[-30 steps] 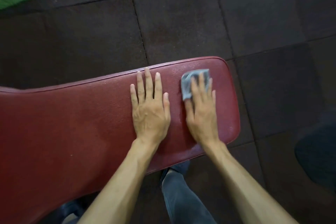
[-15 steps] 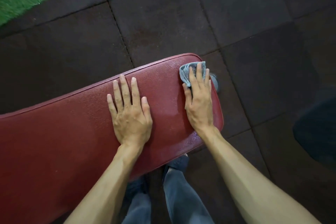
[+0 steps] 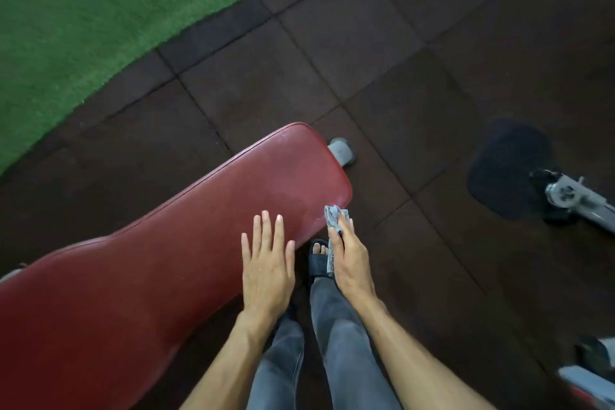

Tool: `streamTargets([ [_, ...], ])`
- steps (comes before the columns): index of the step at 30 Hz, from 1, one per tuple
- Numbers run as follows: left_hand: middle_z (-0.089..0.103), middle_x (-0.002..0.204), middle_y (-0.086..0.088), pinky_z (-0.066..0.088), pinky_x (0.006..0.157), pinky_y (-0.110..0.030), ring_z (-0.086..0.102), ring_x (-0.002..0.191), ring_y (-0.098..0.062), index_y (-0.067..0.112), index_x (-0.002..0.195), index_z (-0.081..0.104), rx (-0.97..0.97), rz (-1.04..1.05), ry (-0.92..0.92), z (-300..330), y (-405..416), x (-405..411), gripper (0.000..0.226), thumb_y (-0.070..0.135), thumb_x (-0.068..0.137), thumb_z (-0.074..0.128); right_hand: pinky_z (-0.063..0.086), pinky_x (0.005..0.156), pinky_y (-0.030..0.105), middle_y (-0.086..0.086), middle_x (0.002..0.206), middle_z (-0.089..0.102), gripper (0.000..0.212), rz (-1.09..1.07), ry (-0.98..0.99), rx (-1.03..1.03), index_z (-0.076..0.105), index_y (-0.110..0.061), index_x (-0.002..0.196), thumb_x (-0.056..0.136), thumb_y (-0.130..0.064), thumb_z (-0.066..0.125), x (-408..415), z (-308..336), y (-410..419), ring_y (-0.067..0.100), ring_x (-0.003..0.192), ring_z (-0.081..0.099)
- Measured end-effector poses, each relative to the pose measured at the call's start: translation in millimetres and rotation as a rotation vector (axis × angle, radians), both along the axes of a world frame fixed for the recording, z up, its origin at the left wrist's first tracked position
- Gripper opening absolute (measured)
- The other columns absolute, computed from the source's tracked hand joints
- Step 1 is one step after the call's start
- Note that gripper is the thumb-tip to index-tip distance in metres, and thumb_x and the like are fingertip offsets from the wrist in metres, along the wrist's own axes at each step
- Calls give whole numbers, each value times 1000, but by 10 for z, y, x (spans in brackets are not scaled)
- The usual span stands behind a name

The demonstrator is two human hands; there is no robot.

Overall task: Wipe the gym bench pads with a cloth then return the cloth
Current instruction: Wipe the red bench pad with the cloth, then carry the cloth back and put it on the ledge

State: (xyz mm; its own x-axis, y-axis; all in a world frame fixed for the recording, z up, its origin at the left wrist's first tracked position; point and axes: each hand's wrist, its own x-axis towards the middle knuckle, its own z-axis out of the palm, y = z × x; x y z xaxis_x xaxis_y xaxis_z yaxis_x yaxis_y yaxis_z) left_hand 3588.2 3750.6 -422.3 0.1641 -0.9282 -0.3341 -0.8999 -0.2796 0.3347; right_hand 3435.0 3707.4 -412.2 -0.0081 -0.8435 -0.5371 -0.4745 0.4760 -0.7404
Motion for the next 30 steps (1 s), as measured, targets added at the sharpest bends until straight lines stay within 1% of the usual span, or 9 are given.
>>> streamTargets([
  [3,16,166,-8,9,125,-47,3,155,-19,15,157,25,-28,-73,26,557,117,-205,61,43,105,11,15,118,18,-4,160,27,50,-92,27,-3,30,-22,152,104,-35,37,-181,543,200,3,149,8],
  [6,19,165,-8,12,125,-48,6,155,-20,15,156,29,-57,-150,35,1014,22,-438,60,43,105,13,19,120,23,-3,160,27,50,-164,39,-36,29,-21,152,104,-35,38,-416,1013,251,4,149,8],
  [9,26,163,-9,18,123,-49,13,154,-22,14,154,35,-121,-258,17,1320,-250,-790,58,40,105,17,14,119,18,-7,160,23,52,-221,52,-82,28,-21,153,104,-36,36,-752,1354,151,1,148,4],
  [13,32,161,-9,15,122,-44,19,152,-22,14,151,40,-186,-444,43,1543,-727,-1425,59,42,106,14,21,123,37,-6,161,23,56,-272,124,-165,26,-20,153,102,-41,33,-1345,1524,-130,-1,147,5],
  [16,37,158,-10,14,119,-42,27,149,-24,13,148,45,-189,-528,61,1592,-1171,-2015,61,43,107,11,23,122,41,-8,161,21,55,-318,138,-177,24,-24,154,102,-42,32,-1904,1570,-458,-5,145,4],
  [17,39,157,-11,12,120,-41,28,149,-24,13,147,46,-191,-561,49,1595,-1312,-2229,61,42,107,11,21,123,40,-8,161,21,53,-337,116,-174,24,-24,153,103,-38,34,-2112,1596,-575,-4,146,3],
  [20,41,155,-11,6,120,-38,31,147,-25,13,145,49,-197,-611,49,1607,-1722,-2870,62,42,108,10,20,119,23,-2,162,21,52,-362,115,-151,25,-21,153,103,-32,37,-2739,1716,-958,5,149,7],
  [23,39,157,-11,7,120,-38,28,148,-24,14,147,47,-228,-639,68,1707,-2157,-3543,60,43,108,12,25,119,27,0,161,22,53,-393,140,-157,26,-20,153,103,-33,38,-3388,1838,-1397,11,150,13],
  [30,30,161,-9,2,122,-36,20,151,-22,16,151,40,-320,-643,119,1811,-3501,-4736,59,44,108,11,12,122,25,-13,160,9,54,-416,133,-236,21,-18,154,105,-36,32,-4534,1943,-2710,-1,148,-3],
])
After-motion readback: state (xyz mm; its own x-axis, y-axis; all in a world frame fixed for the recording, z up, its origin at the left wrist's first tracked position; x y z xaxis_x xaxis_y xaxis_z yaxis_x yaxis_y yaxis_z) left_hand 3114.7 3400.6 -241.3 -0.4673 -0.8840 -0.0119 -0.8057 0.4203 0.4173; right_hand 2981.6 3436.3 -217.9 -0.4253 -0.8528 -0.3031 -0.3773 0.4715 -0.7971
